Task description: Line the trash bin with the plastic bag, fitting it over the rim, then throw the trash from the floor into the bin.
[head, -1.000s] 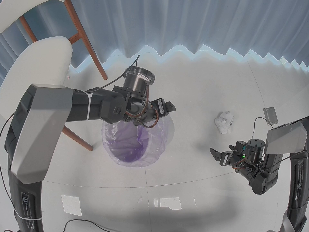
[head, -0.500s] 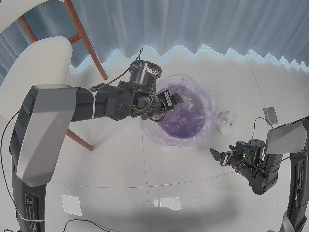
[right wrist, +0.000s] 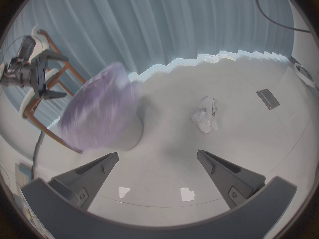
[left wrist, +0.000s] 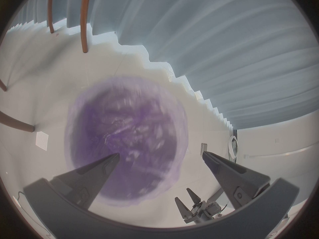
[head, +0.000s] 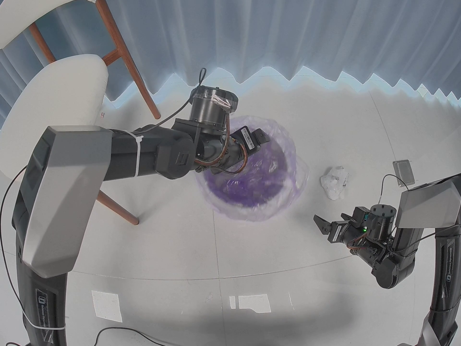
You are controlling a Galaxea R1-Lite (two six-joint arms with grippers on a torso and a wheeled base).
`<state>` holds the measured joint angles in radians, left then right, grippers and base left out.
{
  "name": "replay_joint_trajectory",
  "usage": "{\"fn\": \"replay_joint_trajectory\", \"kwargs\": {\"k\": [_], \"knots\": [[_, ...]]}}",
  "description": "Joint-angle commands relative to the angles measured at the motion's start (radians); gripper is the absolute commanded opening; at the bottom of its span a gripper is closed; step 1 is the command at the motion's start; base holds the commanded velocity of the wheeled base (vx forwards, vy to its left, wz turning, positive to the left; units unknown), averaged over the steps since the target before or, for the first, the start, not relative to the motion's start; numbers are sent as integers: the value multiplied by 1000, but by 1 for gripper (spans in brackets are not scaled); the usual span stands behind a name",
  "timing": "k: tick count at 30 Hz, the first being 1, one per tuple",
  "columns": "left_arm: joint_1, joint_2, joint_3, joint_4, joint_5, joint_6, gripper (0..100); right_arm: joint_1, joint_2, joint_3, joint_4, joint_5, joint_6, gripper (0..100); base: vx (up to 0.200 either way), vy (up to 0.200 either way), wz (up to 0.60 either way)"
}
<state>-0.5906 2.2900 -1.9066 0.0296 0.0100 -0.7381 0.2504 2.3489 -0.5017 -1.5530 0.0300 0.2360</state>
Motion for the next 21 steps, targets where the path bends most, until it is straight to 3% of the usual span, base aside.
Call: {"fn": "replay_joint_trajectory", "kwargs": {"k": [1, 6, 8, 10, 15, 16, 18, 21], "knots": [[15, -87, 15, 0, 24, -57, 100, 12, -73, -1, -13, -2, 118, 100, 0, 0, 0], [41, -233, 92, 0, 25, -118, 100, 12, -126, 20, -13, -25, 213, 100, 0, 0, 0], [68, -334, 170, -3, 28, -118, 100, 13, -138, 17, -13, -71, 253, 100, 0, 0, 0], [124, -495, 319, -7, 27, -112, 100, 20, -131, -11, -12, -193, 319, 100, 0, 0, 0], [301, -730, 586, -50, 21, -99, 100, 6, -117, -74, -10, -259, 506, 100, 0, 0, 0], [307, -736, 594, -53, 21, -99, 100, 4, -117, -75, -10, -260, 510, 100, 0, 0, 0], [433, -845, 735, -97, 18, -98, 100, -17, -146, -64, 2, -259, 529, 100, 0, 0, 0], [569, -946, 865, -155, 1, -98, 100, -56, -155, -75, 51, -208, 480, 100, 0, 0, 0]]}}
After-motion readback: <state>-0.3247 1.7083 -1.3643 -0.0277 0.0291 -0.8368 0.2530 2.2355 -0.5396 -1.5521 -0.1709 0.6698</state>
